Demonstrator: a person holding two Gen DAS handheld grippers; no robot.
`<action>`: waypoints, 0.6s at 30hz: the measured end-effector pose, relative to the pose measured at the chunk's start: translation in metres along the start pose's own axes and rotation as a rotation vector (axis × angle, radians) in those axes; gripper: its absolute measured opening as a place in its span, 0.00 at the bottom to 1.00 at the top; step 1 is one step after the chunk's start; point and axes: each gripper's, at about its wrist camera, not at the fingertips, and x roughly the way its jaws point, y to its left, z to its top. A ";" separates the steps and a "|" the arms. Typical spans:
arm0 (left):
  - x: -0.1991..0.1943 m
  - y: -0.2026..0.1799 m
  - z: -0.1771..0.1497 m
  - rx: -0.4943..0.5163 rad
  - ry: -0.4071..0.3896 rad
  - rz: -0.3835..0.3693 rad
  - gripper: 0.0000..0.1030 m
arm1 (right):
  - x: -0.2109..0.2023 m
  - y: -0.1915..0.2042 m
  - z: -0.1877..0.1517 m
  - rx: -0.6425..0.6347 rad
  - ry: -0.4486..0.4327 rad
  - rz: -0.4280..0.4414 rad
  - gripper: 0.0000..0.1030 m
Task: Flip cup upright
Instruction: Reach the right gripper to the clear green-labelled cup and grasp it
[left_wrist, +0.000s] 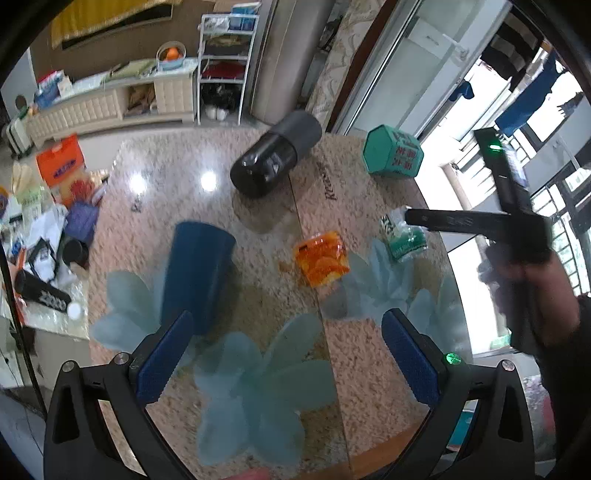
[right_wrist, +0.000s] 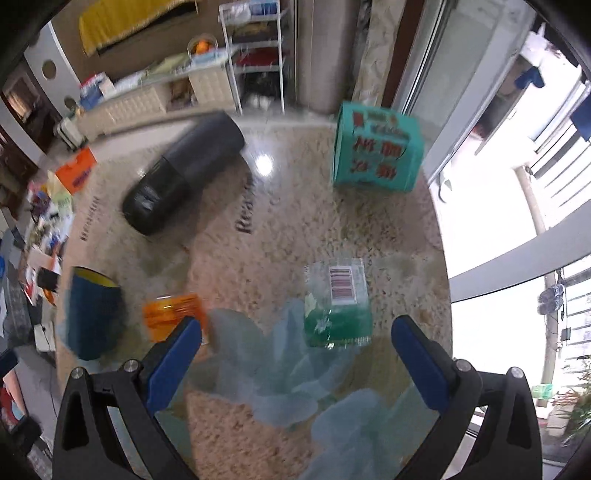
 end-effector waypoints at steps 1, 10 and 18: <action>0.002 0.000 -0.001 -0.009 0.008 -0.017 1.00 | 0.009 -0.002 0.004 -0.010 0.021 -0.003 1.00; 0.019 0.001 -0.007 -0.070 0.041 -0.023 1.00 | 0.074 -0.023 0.018 -0.048 0.205 -0.034 1.00; 0.028 0.008 -0.008 -0.111 0.065 -0.025 1.00 | 0.076 -0.041 0.013 -0.031 0.267 -0.031 0.63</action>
